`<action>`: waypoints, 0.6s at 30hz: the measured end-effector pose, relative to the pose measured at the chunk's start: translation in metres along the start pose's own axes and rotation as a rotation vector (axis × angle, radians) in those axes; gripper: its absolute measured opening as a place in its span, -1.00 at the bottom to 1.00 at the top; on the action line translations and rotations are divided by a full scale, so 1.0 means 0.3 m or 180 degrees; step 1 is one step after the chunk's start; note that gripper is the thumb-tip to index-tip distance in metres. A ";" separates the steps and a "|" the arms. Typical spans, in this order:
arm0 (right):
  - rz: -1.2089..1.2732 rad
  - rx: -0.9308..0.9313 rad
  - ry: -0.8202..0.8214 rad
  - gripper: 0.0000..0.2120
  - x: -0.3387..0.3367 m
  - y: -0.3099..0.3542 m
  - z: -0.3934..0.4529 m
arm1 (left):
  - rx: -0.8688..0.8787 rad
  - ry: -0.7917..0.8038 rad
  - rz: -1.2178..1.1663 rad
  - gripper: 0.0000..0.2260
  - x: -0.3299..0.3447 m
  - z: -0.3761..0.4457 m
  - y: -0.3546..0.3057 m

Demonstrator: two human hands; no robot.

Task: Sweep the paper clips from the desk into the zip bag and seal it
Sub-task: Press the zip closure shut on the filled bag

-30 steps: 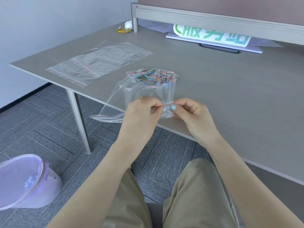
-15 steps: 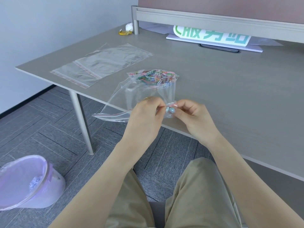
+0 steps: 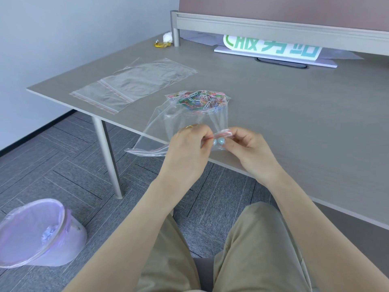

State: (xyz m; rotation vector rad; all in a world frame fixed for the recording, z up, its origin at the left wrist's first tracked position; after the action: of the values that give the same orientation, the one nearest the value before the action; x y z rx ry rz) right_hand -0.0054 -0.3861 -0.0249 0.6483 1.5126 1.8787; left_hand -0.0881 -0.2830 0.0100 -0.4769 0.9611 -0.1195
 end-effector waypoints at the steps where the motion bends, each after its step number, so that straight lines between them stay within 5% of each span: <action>1: -0.0036 -0.0005 0.0022 -0.88 0.002 -0.001 -0.001 | 0.0048 0.0019 0.0033 -0.93 0.004 0.001 -0.002; 18: -0.0602 0.0057 -0.0311 -0.82 0.009 0.006 0.001 | 0.0083 0.0331 0.0514 -0.90 0.002 0.004 0.077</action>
State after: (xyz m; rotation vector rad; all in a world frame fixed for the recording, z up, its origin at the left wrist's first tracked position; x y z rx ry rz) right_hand -0.0074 -0.3840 -0.0231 0.5752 1.4754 1.6699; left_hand -0.0893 -0.2622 0.0000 -0.3702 1.0948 -0.0109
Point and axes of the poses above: each hand's wrist, its own z-axis towards the middle knuckle, its own x-axis out of the palm, y = z × x, the point moved 5 cm from there along z, towards the middle knuckle, and after that the axes turned 12 degrees about z, right-handed, at the moved point
